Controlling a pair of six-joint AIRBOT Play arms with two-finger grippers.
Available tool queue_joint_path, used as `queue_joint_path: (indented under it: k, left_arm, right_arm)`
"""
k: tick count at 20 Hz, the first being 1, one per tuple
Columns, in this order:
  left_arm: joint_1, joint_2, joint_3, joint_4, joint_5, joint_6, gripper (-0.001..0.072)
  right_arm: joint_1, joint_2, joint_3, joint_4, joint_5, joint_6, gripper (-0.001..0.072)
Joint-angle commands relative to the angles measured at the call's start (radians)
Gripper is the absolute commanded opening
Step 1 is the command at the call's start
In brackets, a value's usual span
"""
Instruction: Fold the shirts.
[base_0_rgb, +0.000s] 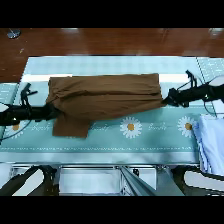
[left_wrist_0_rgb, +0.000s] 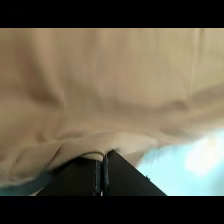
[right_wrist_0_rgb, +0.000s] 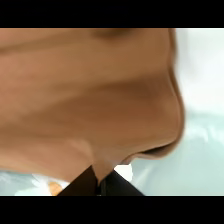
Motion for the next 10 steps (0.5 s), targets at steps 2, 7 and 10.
queue_joint_path:
  k: [2, 7, 10]
  left_arm:
    - [-0.016, -0.172, 0.196, -0.012, 0.134, -0.072, 0.0017]
    - [-0.029, -0.472, 0.505, -0.016, 0.139, -0.133, 0.0017]
    - [-0.061, -0.608, 0.662, -0.015, 0.138, -0.139, 0.0017]
  right_arm:
    - [0.032, -0.119, 0.227, 0.002, -0.024, 0.022, 0.0019]
    - [0.045, -0.349, 0.49, 0.014, -0.012, 0.089, 0.0019]
    - [0.069, -0.459, 0.602, 0.036, -0.022, 0.101, 0.0019]
